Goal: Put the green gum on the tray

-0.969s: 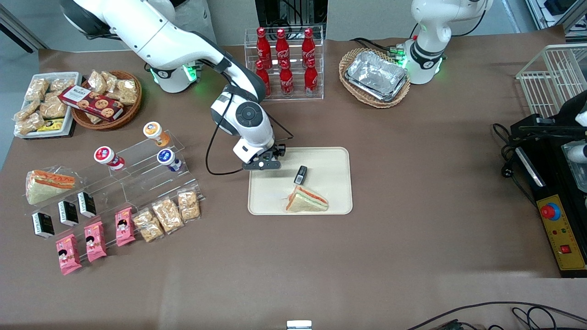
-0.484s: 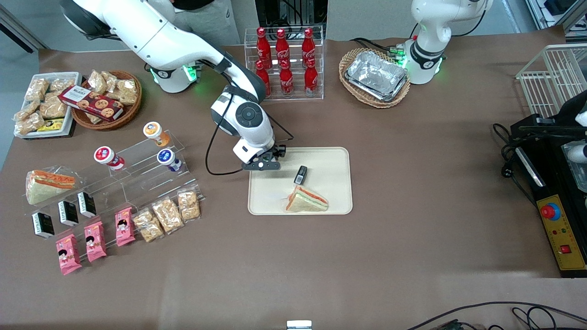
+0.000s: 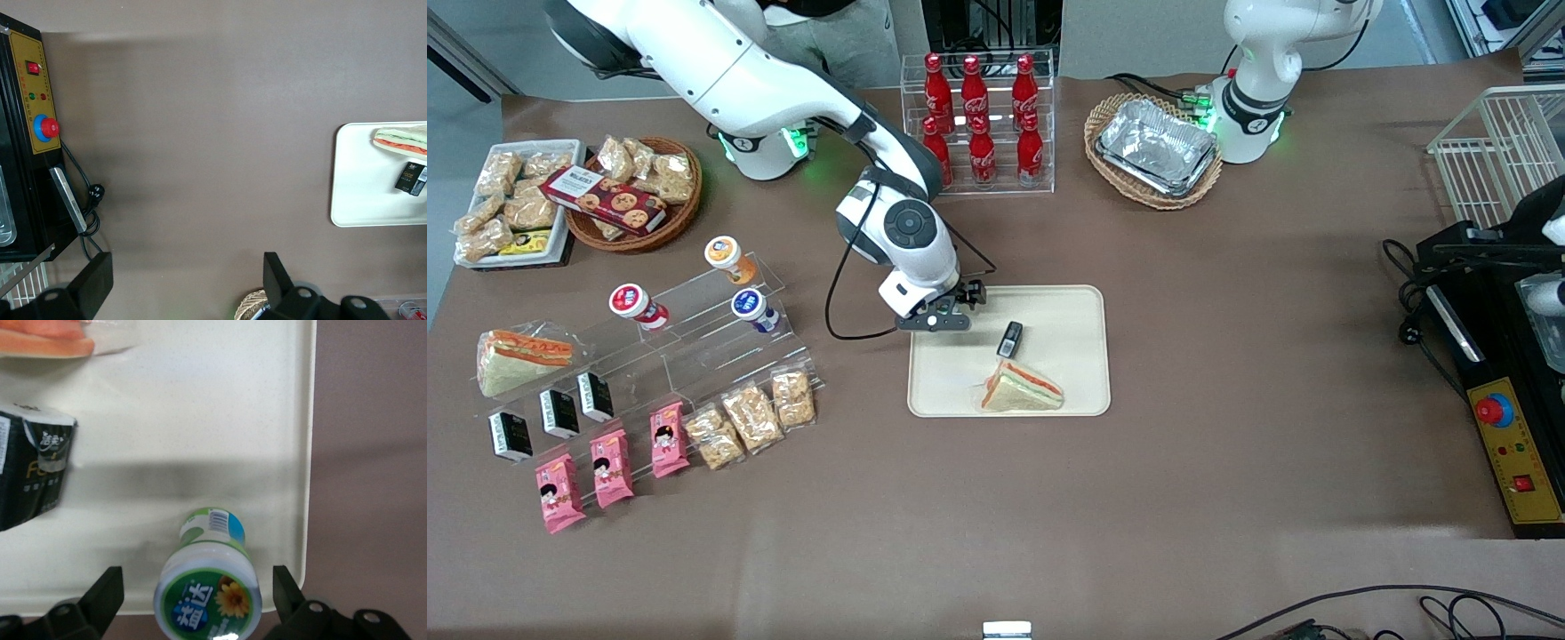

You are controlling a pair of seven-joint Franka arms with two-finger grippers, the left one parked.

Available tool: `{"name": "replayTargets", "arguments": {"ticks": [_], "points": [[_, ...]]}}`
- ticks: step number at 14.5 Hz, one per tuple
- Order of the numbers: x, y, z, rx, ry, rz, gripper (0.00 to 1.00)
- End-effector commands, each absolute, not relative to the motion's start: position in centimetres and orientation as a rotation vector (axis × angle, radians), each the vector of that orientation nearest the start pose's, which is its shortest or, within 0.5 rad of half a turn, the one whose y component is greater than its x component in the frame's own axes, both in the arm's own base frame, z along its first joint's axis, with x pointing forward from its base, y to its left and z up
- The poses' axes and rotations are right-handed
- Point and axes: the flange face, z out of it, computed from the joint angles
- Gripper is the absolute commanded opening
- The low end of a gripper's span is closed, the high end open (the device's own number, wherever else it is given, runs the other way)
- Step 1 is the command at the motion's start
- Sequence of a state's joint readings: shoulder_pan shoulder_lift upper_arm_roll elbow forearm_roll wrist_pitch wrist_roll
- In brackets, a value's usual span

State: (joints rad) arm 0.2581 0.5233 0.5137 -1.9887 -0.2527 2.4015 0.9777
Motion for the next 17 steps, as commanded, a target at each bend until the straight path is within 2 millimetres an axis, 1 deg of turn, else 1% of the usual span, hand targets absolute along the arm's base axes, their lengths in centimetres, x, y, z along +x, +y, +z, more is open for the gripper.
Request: {"name": "replayTargets", "arguments": {"ticks": [1,3,5,7,8,9,10,11,14,15,16,17], "points": [[45.4,41.2,25.1,-3.113,0.116,0.046,1.0],[45.5,40.4,29.3,-3.166,0.106,-0.001,1.0],[46.7,38.6,33.6,-3.185,0.153,-0.05,1.0],[47.6,37.4,38.8,-3.218,0.102,-0.036,1.0],[48.8,35.8,41.3,-3.206,0.111,-0.001,1.0],[49.8,33.8,43.6,-3.186,0.121,0.029,1.0],[50.7,31.8,45.8,-3.177,0.092,0.035,1.0],[51.9,29.1,47.7,-3.17,0.064,0.025,1.0],[55.4,20.0,52.9,-3.153,0.004,0.024,1.0],[56.3,16.9,54.5,-3.153,-0.017,0.03,1.0],[57.0,14.4,55.6,-3.155,-0.017,0.034,1.0],[57.2,12.6,56.5,-3.159,-0.006,0.03,1.0]]}}
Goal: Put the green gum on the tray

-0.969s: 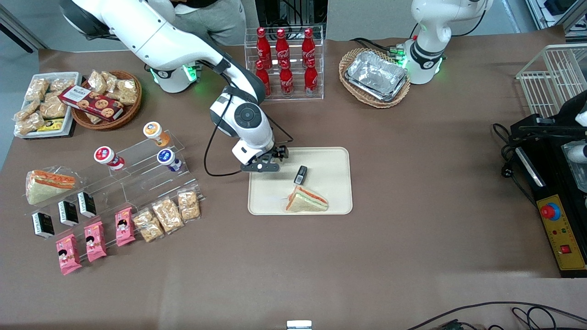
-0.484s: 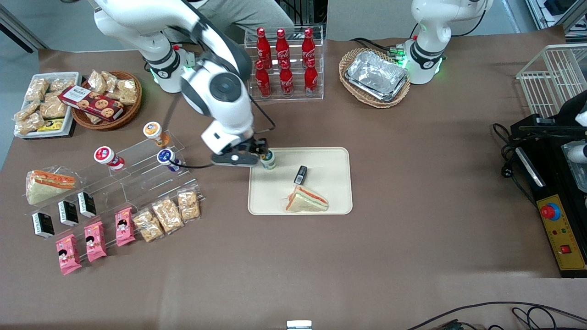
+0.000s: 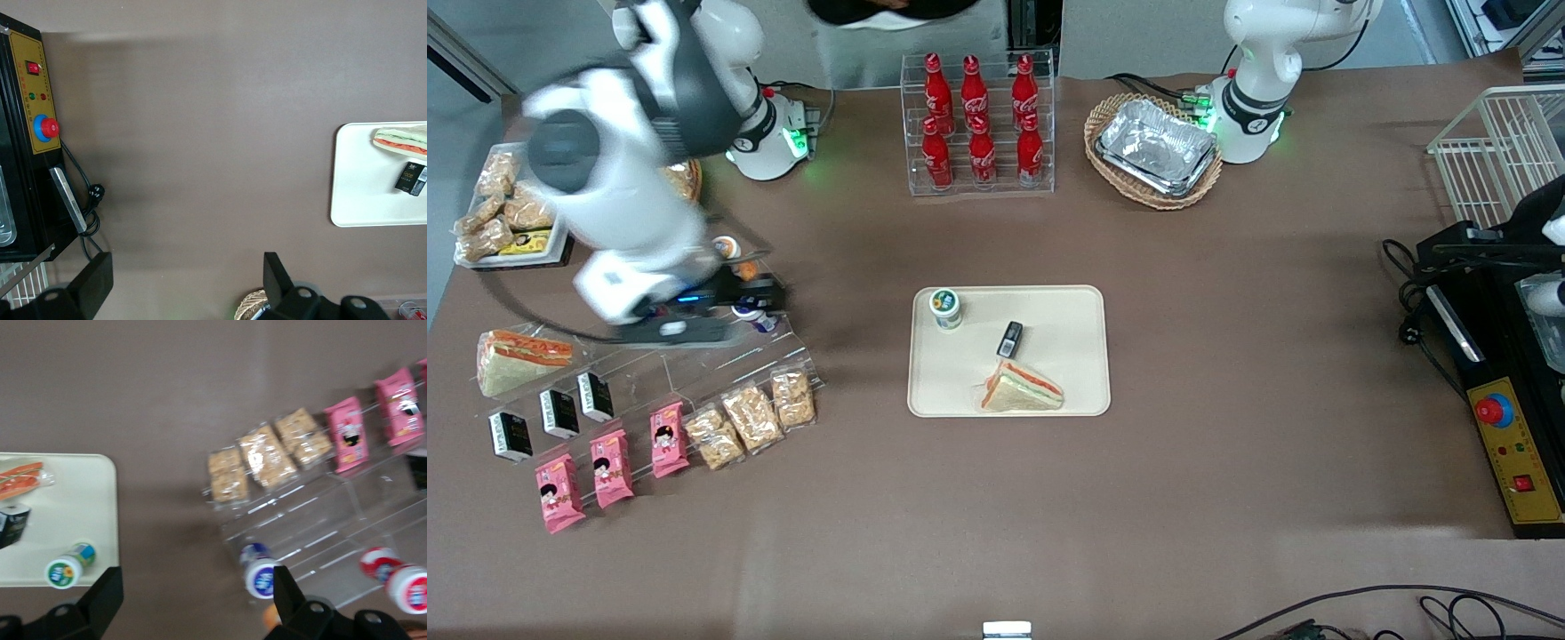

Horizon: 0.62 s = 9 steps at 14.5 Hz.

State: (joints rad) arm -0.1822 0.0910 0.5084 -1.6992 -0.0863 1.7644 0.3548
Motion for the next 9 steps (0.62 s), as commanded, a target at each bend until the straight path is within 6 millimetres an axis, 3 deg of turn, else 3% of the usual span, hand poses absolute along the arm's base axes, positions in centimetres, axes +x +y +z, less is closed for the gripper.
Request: {"name": "replayTargets", "arguments": {"ticks": [1,2,5,7,9], "points": [[57.1,11.3,57.3,-3.164,0.011,0.017,1.0],[57.0,10.5,58.0,-3.166,0.017,0.002,1.0],[56.8,10.3,58.4,-3.168,0.015,-0.012,1.0],[57.3,8.0,59.7,-3.166,0.065,-0.044,1.0],[56.8,4.1,60.5,-3.194,-0.001,-0.001,1.0]]}}
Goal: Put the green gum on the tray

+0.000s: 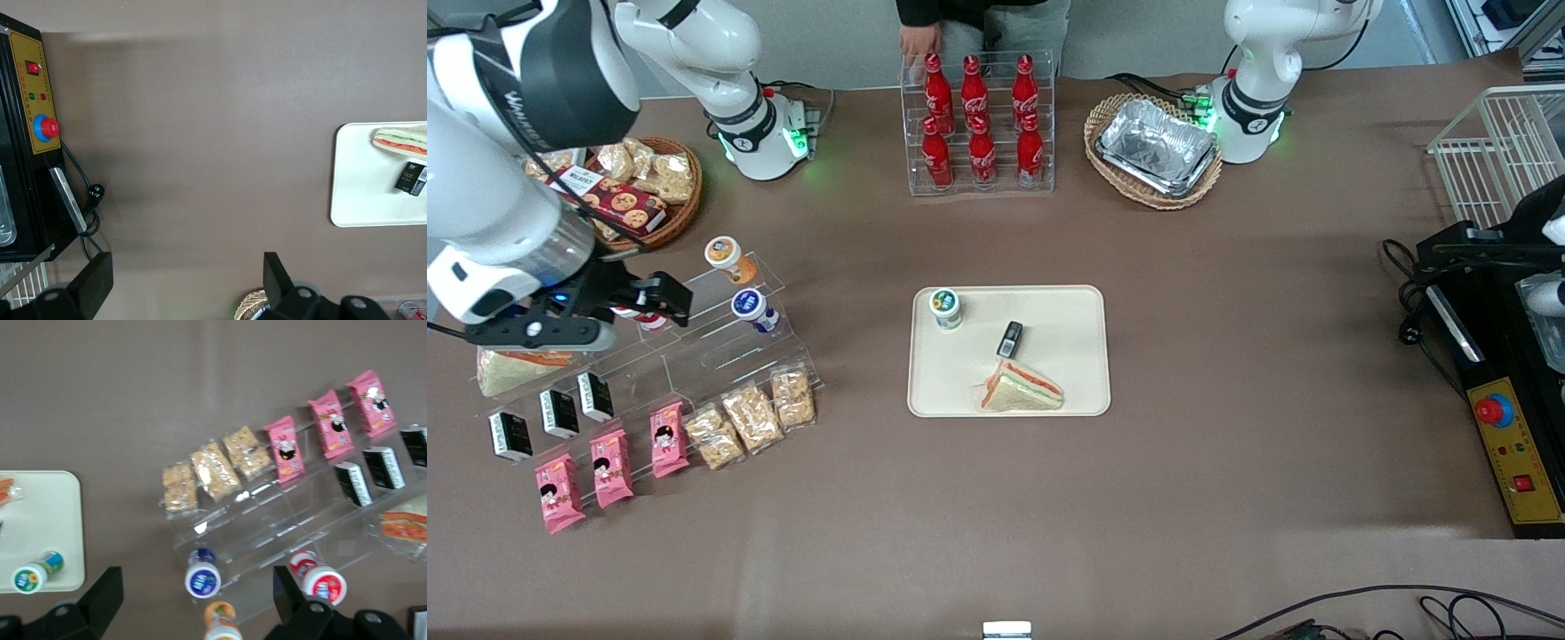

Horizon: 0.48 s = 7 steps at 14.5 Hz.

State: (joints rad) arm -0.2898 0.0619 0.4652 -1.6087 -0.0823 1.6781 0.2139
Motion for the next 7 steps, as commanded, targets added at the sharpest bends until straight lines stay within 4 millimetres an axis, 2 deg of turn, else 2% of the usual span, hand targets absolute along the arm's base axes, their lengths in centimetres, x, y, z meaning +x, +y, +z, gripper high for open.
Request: {"name": "replayTargets", "arguments": {"ticks": [1,3,6,7], "points": [[56.2,1.6,61.9,-3.197,-0.002,-0.033,1.0],[55.6,-1.7,63.0,-3.199,0.048,-0.058,1.0],[55.1,-3.1,63.8,-3.209,0.078,-0.079,1.0],[54.8,-4.1,64.2,-3.201,0.107,-0.088,1.0]]}}
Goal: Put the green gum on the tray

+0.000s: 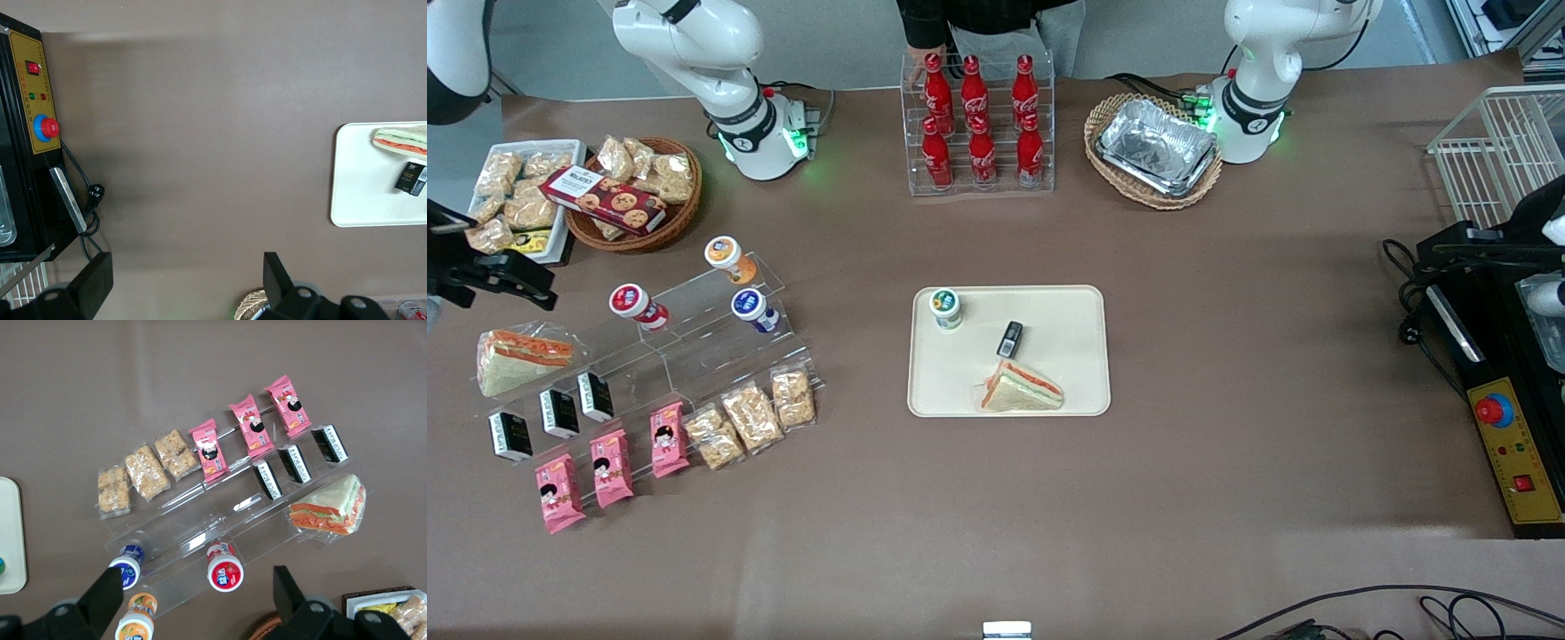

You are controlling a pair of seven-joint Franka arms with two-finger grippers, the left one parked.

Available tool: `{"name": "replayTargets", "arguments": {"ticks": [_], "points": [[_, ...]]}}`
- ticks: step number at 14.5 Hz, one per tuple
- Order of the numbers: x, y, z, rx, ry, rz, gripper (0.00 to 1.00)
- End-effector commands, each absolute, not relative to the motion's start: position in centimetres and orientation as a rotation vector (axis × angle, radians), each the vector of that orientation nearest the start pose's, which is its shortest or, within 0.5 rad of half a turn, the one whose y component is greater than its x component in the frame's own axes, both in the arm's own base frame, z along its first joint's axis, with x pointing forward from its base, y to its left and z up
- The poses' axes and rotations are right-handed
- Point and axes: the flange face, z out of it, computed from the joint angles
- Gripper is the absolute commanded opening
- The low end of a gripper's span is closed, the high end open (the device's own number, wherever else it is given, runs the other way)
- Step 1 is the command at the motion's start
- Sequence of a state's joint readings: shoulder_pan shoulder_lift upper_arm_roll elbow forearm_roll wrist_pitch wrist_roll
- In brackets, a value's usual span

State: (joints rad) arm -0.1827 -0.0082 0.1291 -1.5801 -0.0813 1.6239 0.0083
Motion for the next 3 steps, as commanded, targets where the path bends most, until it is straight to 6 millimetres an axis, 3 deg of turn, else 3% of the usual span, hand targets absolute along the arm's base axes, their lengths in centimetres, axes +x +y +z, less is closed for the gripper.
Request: {"name": "replayTargets", "arguments": {"ticks": [1,3], "points": [[54.54,-4.3,64.43,-3.2,0.101,-0.082,1.0],[53.85,-5.08,65.31,-3.202,0.078,-0.099,1.0]]}}
